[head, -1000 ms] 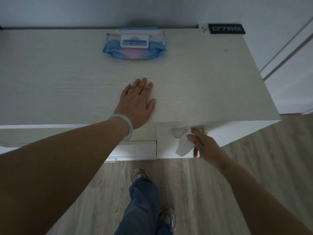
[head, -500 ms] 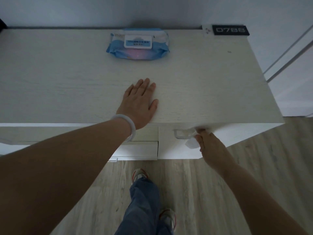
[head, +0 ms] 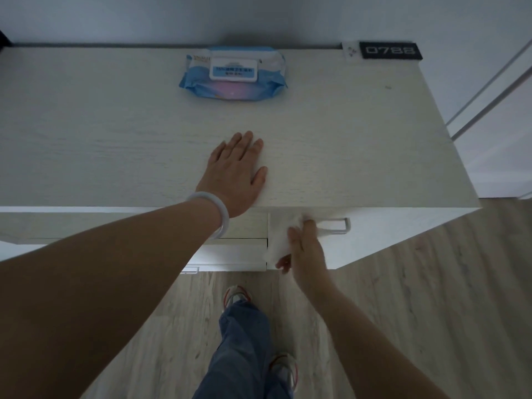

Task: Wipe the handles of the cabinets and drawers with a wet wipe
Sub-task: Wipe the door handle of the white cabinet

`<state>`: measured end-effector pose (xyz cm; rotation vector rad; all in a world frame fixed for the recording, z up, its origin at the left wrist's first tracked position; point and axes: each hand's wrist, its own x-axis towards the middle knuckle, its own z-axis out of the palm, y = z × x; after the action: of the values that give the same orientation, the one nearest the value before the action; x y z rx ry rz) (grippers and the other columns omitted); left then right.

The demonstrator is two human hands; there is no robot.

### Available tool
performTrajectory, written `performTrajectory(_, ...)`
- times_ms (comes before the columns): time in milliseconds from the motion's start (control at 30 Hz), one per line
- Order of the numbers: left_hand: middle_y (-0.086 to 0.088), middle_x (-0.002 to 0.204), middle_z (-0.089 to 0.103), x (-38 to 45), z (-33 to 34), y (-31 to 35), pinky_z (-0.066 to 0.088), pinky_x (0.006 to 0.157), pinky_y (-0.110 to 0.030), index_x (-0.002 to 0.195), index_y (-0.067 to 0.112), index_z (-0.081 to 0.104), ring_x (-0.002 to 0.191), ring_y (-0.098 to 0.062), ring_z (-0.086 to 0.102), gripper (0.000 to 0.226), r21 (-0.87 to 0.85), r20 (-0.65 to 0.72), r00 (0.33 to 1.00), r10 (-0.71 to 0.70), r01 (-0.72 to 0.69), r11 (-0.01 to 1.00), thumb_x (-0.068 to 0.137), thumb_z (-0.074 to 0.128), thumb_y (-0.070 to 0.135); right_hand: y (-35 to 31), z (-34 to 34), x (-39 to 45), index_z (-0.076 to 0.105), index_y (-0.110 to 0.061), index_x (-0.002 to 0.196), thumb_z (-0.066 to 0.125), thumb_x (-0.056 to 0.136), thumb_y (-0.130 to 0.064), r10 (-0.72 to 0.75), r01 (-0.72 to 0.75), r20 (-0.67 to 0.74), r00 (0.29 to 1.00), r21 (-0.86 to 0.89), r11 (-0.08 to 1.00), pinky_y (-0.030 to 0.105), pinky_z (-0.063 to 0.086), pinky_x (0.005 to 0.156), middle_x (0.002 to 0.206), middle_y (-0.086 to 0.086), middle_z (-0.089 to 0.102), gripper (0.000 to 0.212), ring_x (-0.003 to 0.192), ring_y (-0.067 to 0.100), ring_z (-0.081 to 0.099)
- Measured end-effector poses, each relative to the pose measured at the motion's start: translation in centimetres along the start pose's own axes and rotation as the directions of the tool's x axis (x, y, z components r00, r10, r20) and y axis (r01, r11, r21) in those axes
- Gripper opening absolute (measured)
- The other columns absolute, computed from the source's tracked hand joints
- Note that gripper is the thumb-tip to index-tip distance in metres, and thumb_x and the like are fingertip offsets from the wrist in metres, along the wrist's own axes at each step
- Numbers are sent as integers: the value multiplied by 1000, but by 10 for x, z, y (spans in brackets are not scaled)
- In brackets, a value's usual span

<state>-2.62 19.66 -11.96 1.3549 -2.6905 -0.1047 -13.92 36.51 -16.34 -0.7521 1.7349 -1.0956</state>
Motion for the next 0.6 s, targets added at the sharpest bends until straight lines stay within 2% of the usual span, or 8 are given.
performTrajectory(100,-4,161,15,0,0,0,8,121,-38,153,19,21,149,-19,11,59,2,13,1000,2,-2,1000,100,27,44,-4,10,8,45,-20,113,35,104,-35,33,-33,-22,999,8,999,20,46,44,99,13,61,20,62,21,62)
performTrajectory(167,-4,161,16,0,-1,-1,7,121,-38,152,18,22,149,-19,11,59,-5,9,1000,-2,2,1000,100,28,44,-1,-8,11,51,-20,113,36,103,-40,26,-27,-2,1000,-116,993,18,45,45,97,12,64,27,64,20,62)
performTrajectory(267,-4,161,16,0,-1,0,7,121,-37,152,19,22,149,-19,11,61,-3,15,1000,-4,4,1000,98,24,46,4,-43,15,58,-17,106,34,103,-39,11,-38,-103,995,-260,965,21,46,46,74,9,67,33,51,12,61)
performTrajectory(333,-3,160,17,0,-1,0,8,121,-37,152,19,23,148,-19,12,65,-2,11,1000,-4,4,1000,94,19,48,4,-48,18,59,-13,102,32,104,-39,-10,-42,-170,985,-298,954,26,47,47,68,8,67,38,49,14,62)
performTrajectory(467,-3,161,17,0,0,1,7,121,-37,152,19,23,148,-19,12,60,10,5,1000,-8,8,1000,99,27,45,1,-10,16,55,-19,109,30,104,-40,36,-55,-77,996,-252,966,21,48,50,80,7,67,33,61,15,64)
performTrajectory(533,-3,161,16,1,0,0,7,121,-37,152,19,21,149,-19,11,59,4,12,1000,-7,7,1000,99,28,44,1,1,13,52,-22,113,32,103,-44,27,-32,-25,999,-240,970,32,56,61,83,8,67,31,69,20,66)
performTrajectory(600,-3,161,16,1,1,1,7,121,-38,153,20,21,149,-19,11,59,2,14,1000,-3,3,1000,99,28,45,1,-12,14,53,-26,114,31,102,-48,-40,50,34,999,-399,915,43,57,72,84,4,68,34,74,21,67)
